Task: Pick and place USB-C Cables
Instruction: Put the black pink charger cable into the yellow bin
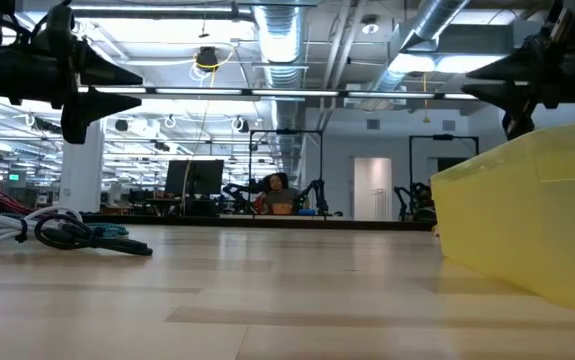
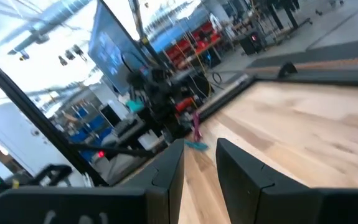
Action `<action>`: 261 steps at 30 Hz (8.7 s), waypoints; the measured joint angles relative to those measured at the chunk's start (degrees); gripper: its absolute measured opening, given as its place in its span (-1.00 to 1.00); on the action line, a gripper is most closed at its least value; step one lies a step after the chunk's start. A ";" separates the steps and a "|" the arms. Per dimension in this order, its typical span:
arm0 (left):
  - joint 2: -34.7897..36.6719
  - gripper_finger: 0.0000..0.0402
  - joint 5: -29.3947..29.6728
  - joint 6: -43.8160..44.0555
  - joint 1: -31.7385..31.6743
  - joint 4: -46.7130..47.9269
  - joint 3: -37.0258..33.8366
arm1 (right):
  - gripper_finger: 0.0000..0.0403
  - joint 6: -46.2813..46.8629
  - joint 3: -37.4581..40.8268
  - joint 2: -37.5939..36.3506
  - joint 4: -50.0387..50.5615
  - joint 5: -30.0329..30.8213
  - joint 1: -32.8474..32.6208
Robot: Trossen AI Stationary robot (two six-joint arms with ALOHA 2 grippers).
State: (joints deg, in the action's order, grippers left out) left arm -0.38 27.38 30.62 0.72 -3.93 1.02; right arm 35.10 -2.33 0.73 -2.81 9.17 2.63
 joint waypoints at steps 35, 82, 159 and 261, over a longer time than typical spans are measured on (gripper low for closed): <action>-29.42 0.15 -6.69 -16.79 -0.06 25.28 26.26 | -0.41 -6.67 -0.07 0.00 3.97 5.92 0.53; -83.19 0.23 -18.29 -39.28 -10.86 68.36 42.66 | -0.41 -7.03 -0.04 0.00 4.62 5.87 0.51; -92.34 -0.97 -15.02 -42.59 -14.22 66.96 61.06 | -0.41 -6.06 0.04 0.00 4.11 5.75 0.49; -90.71 -0.94 -27.13 -28.63 0.19 -17.14 70.75 | 0.19 -36.37 -40.15 58.81 -3.45 25.49 -24.87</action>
State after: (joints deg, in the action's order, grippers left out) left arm -91.09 0.26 1.99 0.91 -21.07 71.77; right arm -1.27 -42.48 59.54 -6.26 34.66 -22.24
